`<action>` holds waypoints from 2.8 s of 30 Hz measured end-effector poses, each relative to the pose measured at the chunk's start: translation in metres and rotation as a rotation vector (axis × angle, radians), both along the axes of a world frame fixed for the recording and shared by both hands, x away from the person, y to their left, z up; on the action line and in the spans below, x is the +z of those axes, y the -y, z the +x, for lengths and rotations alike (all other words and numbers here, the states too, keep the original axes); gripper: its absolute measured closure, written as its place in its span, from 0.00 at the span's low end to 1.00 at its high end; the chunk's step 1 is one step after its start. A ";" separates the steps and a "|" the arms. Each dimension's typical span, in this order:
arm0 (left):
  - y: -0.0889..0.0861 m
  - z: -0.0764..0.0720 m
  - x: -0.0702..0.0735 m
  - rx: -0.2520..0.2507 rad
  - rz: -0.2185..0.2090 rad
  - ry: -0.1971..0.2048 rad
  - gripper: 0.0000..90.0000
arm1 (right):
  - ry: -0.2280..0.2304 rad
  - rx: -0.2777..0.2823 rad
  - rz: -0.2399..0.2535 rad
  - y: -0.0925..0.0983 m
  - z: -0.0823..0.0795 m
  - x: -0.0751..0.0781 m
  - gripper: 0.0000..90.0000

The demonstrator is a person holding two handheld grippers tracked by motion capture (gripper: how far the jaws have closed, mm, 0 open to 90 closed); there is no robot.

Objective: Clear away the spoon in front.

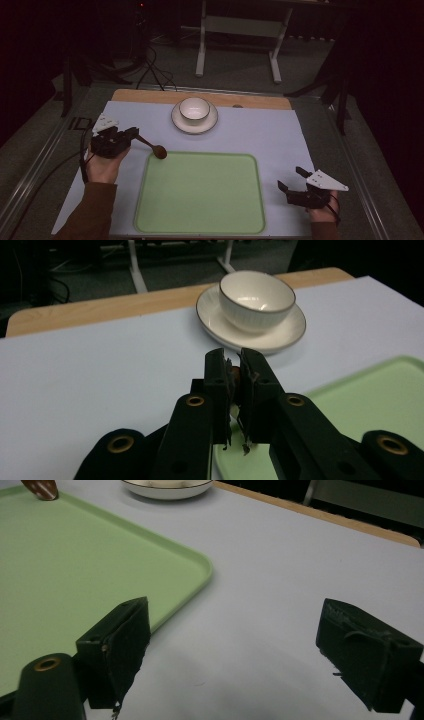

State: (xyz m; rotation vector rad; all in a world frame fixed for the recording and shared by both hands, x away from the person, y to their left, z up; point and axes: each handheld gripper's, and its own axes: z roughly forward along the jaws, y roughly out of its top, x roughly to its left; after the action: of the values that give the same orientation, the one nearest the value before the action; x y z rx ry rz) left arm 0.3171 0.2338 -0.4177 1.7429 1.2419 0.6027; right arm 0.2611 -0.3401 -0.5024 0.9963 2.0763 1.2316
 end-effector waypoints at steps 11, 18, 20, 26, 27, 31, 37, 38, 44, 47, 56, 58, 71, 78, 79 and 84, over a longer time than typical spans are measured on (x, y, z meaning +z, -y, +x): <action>0.011 0.034 -0.001 0.035 -0.012 0.014 0.92 | 0.000 0.000 0.000 0.000 0.000 0.000 0.15; 0.015 0.045 -0.002 0.016 -0.015 0.025 0.92 | 0.000 0.000 0.000 0.001 0.000 0.000 0.15; 0.015 0.046 -0.002 0.006 -0.023 0.022 0.92 | 0.000 0.001 0.000 0.001 0.000 0.000 0.15; 0.019 0.037 0.004 -0.042 -0.019 0.023 0.93 | 0.000 0.001 0.001 0.001 0.000 0.000 0.15; 0.020 0.036 0.004 -0.048 -0.017 0.022 0.93 | 0.000 0.002 0.000 0.001 0.000 0.000 0.15; 0.020 0.027 0.008 -0.078 -0.008 0.013 0.93 | 0.001 0.001 0.001 0.001 0.000 0.000 0.15; 0.018 0.010 0.014 -0.111 -0.022 0.002 0.93 | 0.001 0.002 0.000 0.001 0.000 0.000 0.15; 0.018 0.007 0.014 -0.116 -0.022 -0.003 0.93 | 0.001 0.001 0.000 0.001 0.000 0.000 0.15; 0.014 -0.011 0.015 -0.143 -0.034 -0.037 0.93 | 0.001 0.000 0.000 0.000 0.000 0.000 0.15; 0.014 -0.016 0.012 -0.170 -0.021 -0.088 0.93 | 0.000 0.000 0.001 0.001 0.000 0.000 0.15; 0.016 -0.012 -0.007 -0.202 -0.014 -0.159 0.90 | -0.001 0.000 -0.002 0.000 0.000 0.000 0.15; 0.018 -0.007 -0.016 -0.202 -0.014 -0.174 0.89 | -0.002 -0.001 -0.002 0.000 0.000 0.000 0.15; 0.031 0.009 -0.056 -0.250 -0.025 -0.225 0.88 | -0.001 0.002 -0.003 0.000 0.000 0.000 0.15; 0.037 0.010 -0.065 -0.275 -0.004 -0.229 0.88 | -0.001 0.004 -0.005 0.000 0.000 0.000 0.15; 0.038 0.011 -0.066 -0.282 -0.002 -0.229 0.88 | 0.000 0.004 -0.004 0.000 0.000 0.000 0.15; 0.039 0.011 -0.069 -0.296 -0.016 -0.222 0.88 | 0.000 0.004 -0.004 0.000 0.000 0.000 0.15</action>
State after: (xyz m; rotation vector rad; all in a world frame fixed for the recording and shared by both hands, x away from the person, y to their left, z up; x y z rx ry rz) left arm 0.3285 0.1945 -0.4870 1.9734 1.1010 0.2306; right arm 0.2609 -0.3401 -0.5023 0.9909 2.0812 1.2288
